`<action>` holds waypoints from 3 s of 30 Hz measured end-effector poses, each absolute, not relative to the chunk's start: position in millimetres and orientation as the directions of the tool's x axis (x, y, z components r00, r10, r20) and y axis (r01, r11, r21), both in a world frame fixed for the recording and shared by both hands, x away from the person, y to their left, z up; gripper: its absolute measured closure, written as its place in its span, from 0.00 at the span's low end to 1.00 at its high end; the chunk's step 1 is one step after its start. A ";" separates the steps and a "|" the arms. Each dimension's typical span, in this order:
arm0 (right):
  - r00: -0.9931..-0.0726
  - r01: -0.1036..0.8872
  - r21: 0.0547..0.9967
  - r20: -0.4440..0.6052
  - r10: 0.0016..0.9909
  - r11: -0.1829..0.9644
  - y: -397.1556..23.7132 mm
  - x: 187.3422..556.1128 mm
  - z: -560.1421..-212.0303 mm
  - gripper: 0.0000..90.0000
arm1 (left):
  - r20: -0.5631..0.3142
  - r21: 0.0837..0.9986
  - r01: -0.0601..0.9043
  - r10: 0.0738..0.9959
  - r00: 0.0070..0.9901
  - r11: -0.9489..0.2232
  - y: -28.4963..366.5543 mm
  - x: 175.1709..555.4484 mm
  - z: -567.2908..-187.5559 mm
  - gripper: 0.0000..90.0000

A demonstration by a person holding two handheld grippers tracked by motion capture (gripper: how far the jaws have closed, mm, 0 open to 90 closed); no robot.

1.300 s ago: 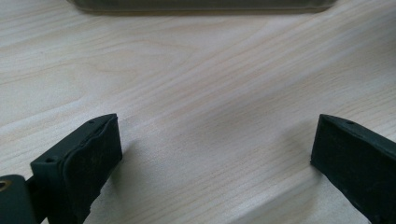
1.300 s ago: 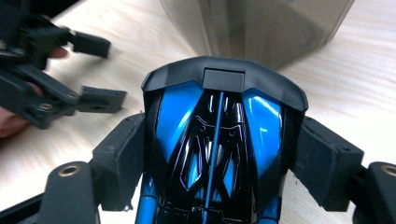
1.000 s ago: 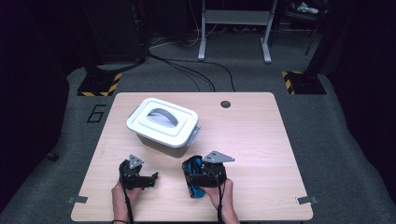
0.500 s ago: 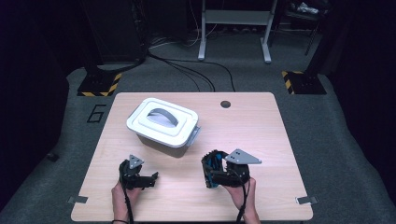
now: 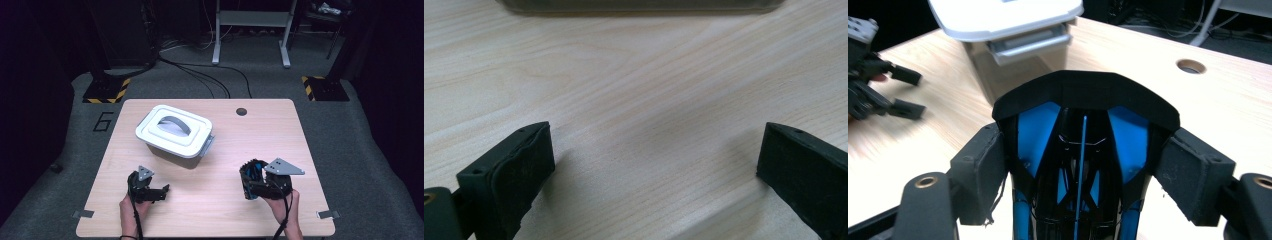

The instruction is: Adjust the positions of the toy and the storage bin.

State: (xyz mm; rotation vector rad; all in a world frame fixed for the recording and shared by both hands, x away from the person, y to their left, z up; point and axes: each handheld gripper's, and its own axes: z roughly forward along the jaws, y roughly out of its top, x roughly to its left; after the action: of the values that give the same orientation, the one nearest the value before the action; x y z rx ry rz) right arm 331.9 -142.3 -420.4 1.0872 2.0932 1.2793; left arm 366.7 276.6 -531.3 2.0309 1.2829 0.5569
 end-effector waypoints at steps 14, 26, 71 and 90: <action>-0.538 0.469 0.831 0.001 0.843 0.299 -192.9 321.1 -425.7 0.28 | 0.005 0.724 0.622 0.904 0.428 -0.298 276.7 366.8 -531.3 0.02; -0.558 0.574 0.708 -0.028 0.829 0.410 -181.3 341.7 -437.1 0.28 | 0.006 0.724 0.622 0.904 0.428 -0.299 276.7 366.7 -531.3 0.02; -0.620 0.644 0.620 0.079 0.781 0.448 -159.2 395.3 -477.3 0.03 | 0.005 0.724 0.622 0.904 0.428 -0.299 276.7 366.8 -531.3 0.02; -0.687 0.563 0.678 0.066 0.723 0.473 -134.1 404.6 -447.5 0.00 | 0.005 0.724 0.622 0.904 0.428 -0.298 276.8 366.8 -531.3 0.02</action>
State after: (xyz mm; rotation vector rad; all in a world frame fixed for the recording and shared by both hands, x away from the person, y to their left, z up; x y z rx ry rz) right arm 404.6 -134.1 -447.5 1.1082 2.4914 1.0167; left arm 366.8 276.8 -531.3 2.0311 1.2828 0.5559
